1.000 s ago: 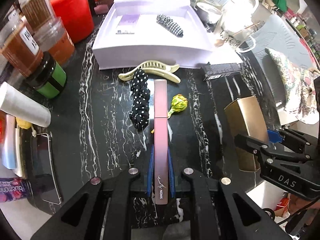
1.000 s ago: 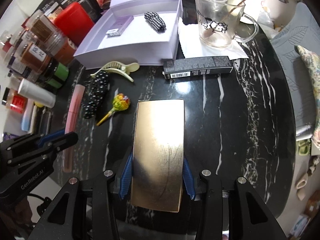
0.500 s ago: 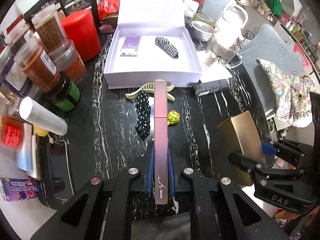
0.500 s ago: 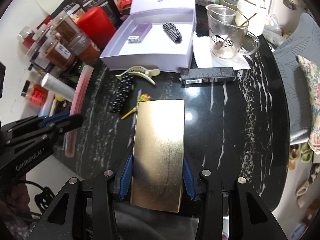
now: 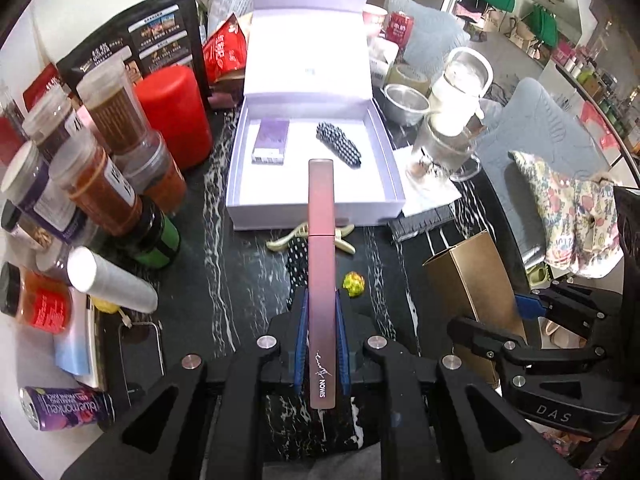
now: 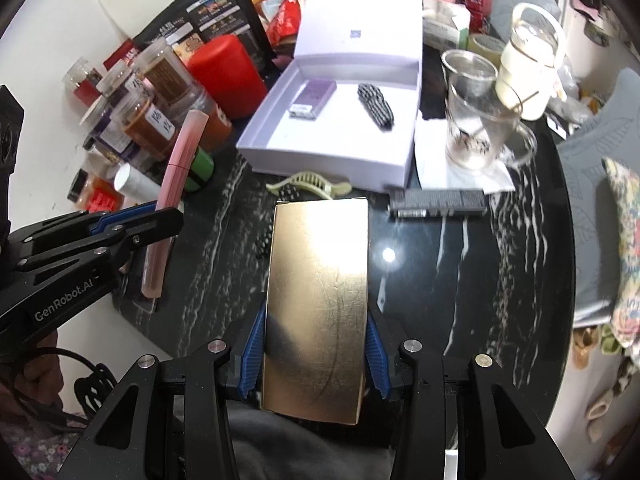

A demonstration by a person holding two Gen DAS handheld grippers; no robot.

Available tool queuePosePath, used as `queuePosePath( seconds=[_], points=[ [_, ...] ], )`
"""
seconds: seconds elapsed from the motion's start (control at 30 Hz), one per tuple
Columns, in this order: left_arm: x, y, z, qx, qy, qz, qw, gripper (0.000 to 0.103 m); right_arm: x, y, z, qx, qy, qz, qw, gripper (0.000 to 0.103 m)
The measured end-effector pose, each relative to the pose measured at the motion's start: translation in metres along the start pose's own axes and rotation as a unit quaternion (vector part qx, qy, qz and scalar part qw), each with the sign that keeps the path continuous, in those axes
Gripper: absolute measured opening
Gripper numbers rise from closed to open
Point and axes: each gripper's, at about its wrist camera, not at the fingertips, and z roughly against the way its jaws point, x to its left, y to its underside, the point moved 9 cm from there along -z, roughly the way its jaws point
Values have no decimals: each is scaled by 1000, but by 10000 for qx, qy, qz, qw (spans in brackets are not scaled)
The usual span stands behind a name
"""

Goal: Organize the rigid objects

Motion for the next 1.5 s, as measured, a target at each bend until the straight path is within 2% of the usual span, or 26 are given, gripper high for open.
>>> queuePosePath(
  seconds=[0.3, 0.53, 1.17, 1.5],
  points=[
    [14, -27, -5, -96, 13, 57, 9999, 13, 2, -37, 0, -137, 29, 164, 9998, 44],
    [22, -45, -21, 6, 73, 54, 10000, 13, -2, -63, -7, -142, 88, 182, 9997, 44],
    [49, -107, -93, 437, 139, 55, 9989, 13, -29, -136, -58, 106, 205, 28, 9997, 44],
    [65, -140, -130, 460, 122, 56, 9988, 13, -42, -178, -90, 109, 245, 53, 9996, 44]
  ],
)
